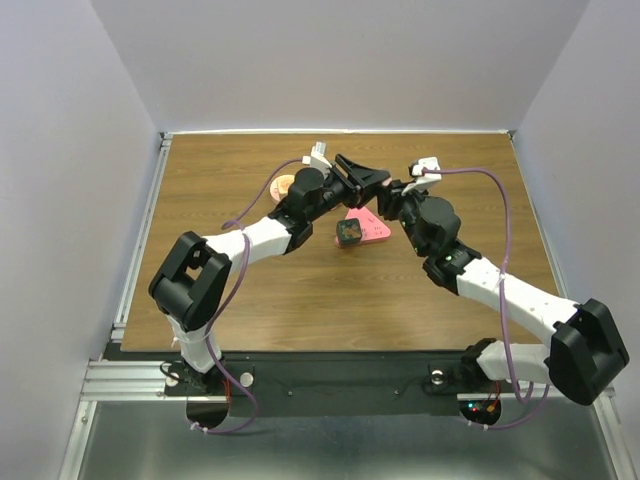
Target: Insert the plug
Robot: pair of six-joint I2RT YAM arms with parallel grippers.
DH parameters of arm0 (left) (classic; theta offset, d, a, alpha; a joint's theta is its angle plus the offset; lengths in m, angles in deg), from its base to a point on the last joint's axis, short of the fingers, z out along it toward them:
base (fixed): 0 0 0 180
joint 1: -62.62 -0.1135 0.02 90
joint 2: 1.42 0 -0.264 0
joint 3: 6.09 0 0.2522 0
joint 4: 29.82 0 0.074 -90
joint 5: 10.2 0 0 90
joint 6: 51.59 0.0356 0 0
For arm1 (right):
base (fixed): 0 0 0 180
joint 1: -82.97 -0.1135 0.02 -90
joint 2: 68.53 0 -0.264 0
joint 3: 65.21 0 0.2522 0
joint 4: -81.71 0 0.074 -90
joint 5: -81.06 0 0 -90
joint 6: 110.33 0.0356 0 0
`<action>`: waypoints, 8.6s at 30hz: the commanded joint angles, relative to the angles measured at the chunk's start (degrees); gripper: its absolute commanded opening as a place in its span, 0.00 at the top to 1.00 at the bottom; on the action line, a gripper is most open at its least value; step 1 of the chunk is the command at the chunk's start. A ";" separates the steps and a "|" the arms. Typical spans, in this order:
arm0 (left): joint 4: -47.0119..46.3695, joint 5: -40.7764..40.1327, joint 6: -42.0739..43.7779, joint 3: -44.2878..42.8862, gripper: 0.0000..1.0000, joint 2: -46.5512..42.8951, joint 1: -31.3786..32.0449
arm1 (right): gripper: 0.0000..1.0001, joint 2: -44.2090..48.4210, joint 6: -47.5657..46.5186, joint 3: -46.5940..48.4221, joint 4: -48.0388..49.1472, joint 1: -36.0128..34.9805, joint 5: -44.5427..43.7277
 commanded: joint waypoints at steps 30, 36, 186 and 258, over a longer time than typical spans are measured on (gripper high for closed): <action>52.54 -36.83 39.16 -9.36 0.01 -11.45 3.86 | 1.00 5.93 3.80 0.95 -12.72 4.52 -11.40; 64.49 -41.15 39.43 -18.42 0.01 -3.27 8.35 | 1.00 6.28 5.57 0.77 -12.81 6.10 -8.14; 32.52 20.38 50.06 -27.06 0.73 29.78 -10.98 | 1.00 -9.46 3.46 24.06 -60.80 9.80 10.40; 27.34 7.45 56.56 -0.68 0.52 12.03 -10.46 | 0.99 -36.43 -0.15 52.97 -61.49 11.03 28.51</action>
